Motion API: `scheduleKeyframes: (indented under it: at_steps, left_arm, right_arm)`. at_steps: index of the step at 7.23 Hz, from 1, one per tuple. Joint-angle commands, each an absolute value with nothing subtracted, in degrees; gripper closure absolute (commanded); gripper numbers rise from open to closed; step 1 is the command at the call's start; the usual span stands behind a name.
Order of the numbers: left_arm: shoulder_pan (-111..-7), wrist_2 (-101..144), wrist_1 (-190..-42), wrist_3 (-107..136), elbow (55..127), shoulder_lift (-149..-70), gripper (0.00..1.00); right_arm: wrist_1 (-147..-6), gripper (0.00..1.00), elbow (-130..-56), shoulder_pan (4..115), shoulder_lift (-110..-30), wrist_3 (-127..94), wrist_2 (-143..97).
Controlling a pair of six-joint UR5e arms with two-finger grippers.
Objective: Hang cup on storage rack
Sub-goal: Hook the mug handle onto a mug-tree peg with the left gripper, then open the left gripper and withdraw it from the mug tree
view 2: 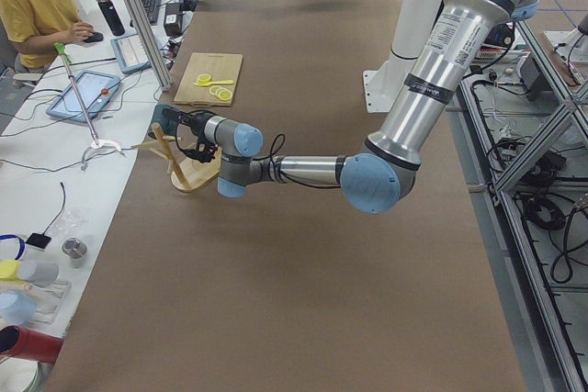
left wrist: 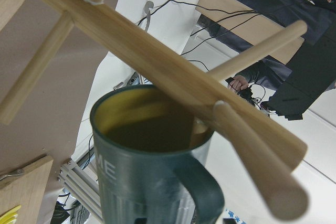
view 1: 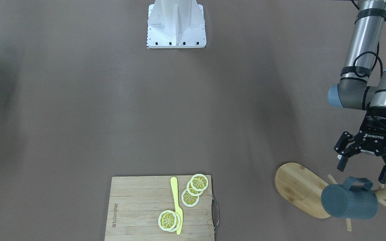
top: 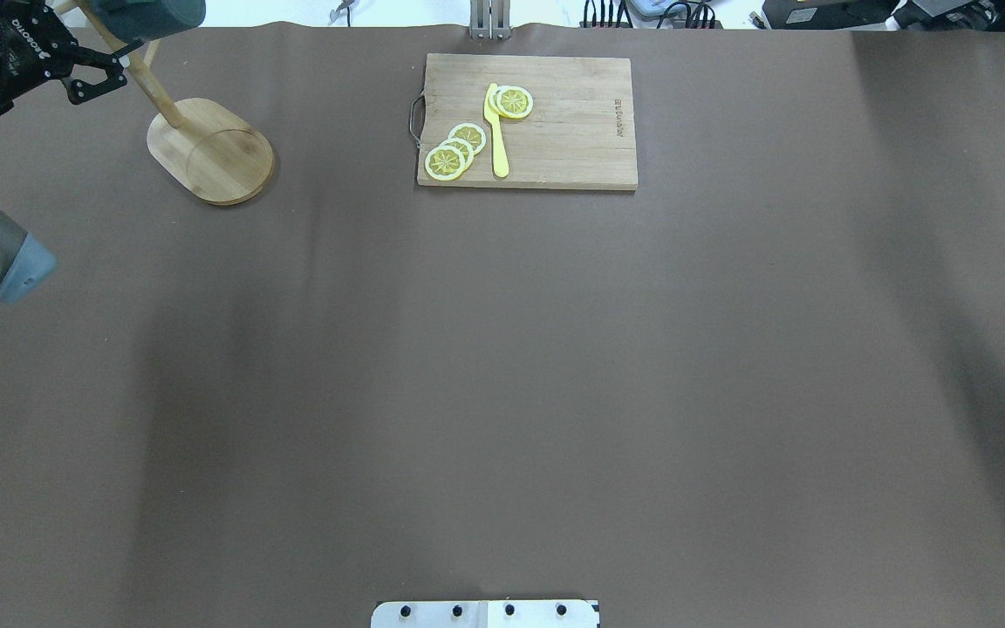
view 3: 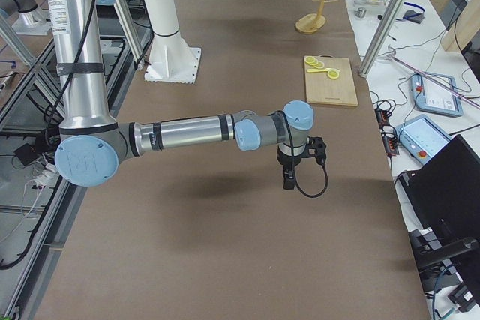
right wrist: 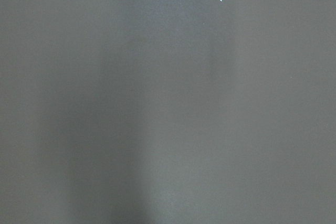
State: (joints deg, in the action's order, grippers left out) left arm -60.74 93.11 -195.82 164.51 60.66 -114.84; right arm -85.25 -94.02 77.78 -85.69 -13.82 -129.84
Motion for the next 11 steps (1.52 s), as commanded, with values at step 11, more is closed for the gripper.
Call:
scheduleKeyframes:
  at_steps: [11]
  left_arm:
    - [-81.6, 126.4, -186.9, 81.5, 66.9, -100.0, 0.02]
  right_arm:
    - [-85.3, 0.0, -94.7, 77.9, -86.6, -13.2, -129.8]
